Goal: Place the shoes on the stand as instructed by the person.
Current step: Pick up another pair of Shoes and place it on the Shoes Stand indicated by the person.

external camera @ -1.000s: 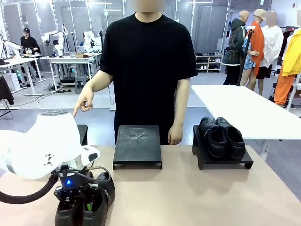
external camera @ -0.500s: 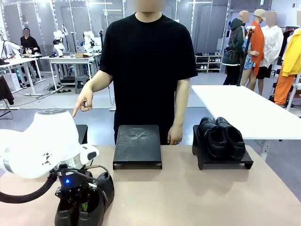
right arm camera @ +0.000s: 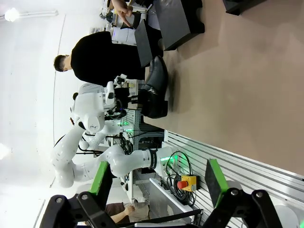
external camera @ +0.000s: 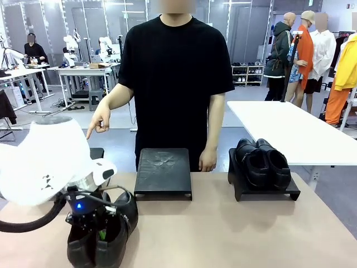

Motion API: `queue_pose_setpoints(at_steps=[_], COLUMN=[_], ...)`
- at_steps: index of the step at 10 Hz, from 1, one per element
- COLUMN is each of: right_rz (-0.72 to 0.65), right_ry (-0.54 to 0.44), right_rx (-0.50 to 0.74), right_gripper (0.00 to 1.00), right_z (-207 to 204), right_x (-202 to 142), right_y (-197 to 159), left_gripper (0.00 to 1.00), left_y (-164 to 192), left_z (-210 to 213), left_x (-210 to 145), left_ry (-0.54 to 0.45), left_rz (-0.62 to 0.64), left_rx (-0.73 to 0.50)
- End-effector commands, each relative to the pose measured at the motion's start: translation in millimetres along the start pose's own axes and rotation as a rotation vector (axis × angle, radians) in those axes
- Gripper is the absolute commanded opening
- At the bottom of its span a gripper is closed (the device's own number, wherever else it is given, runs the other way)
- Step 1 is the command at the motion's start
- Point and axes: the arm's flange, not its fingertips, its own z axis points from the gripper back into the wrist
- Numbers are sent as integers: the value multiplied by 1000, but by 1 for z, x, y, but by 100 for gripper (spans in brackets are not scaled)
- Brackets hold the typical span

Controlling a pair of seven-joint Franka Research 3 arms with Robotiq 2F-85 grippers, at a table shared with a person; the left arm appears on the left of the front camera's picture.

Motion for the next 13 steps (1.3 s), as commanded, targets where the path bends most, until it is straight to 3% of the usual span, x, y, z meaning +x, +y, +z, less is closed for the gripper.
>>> queue_pose_setpoints(at_steps=[1, 4, 9, 10, 12, 13], right_rz=[22, 22, 22, 22, 22, 22], right_ry=[-3, -3, -3, -3, -3, -3], right_rx=[6, 6, 6, 6, 6, 6], right_gripper=[100, 100, 100, 100, 100, 100], right_z=[2, 2, 2, 2, 2, 2], right_x=[-1, -1, -1, -1, -1, -1], right_y=[-1, -1, -1, -1, -1, -1], left_gripper=[0, 0, 0, 10, 10, 10], left_y=[-1, 3, 0, 3, 17, 28], left_z=[34, 49, 38, 32, 57, 69], left_x=[-4, -7, -4, -6, 9, 20], left_ry=[-53, -73, -67, -51, -151, -136], left_rz=[8, -24, -2, -1, -81, -111], left_rx=[1, -35, -15, -9, 16, -4])
